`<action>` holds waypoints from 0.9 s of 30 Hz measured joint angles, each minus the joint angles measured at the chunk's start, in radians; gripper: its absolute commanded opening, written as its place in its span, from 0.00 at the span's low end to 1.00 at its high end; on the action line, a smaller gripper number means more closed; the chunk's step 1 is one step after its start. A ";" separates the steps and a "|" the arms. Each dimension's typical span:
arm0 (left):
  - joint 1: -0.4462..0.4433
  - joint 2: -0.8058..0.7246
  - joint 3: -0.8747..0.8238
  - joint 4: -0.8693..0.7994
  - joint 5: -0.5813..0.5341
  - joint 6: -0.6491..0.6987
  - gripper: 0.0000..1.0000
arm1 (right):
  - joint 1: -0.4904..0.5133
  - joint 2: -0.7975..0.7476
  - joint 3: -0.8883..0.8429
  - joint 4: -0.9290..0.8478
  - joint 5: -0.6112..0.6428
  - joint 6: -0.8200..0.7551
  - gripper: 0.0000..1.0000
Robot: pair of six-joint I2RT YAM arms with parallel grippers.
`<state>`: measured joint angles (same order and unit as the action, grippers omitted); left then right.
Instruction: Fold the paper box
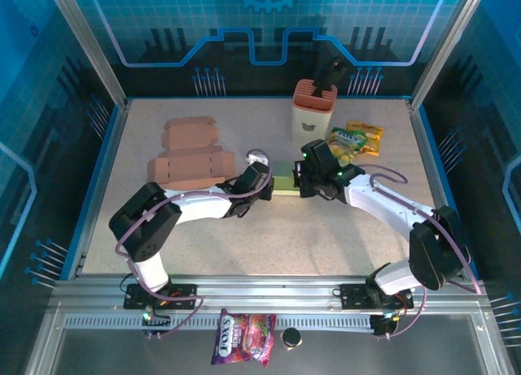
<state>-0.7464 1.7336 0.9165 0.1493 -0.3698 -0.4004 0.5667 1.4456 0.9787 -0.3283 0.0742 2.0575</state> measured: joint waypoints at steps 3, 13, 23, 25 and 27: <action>-0.011 -0.063 -0.042 -0.031 0.027 -0.019 0.44 | 0.001 0.000 -0.015 0.001 -0.008 0.003 0.00; -0.018 -0.366 -0.126 -0.197 0.136 -0.111 0.54 | 0.003 -0.015 -0.074 0.018 -0.018 0.004 0.00; 0.171 -0.265 0.089 -0.397 0.417 -0.230 0.52 | 0.003 -0.035 -0.185 0.108 -0.053 -0.045 0.00; 0.178 -0.204 0.139 -0.418 0.469 -0.230 0.51 | 0.003 -0.050 -0.222 0.133 -0.059 -0.066 0.06; 0.179 -0.154 0.172 -0.435 0.511 -0.230 0.50 | 0.002 -0.072 -0.259 0.149 -0.063 -0.082 0.17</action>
<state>-0.5674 1.5795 1.0882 -0.2859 0.1410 -0.6304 0.5682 1.3731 0.7200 -0.1795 0.0116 1.9755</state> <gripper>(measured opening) 0.507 0.089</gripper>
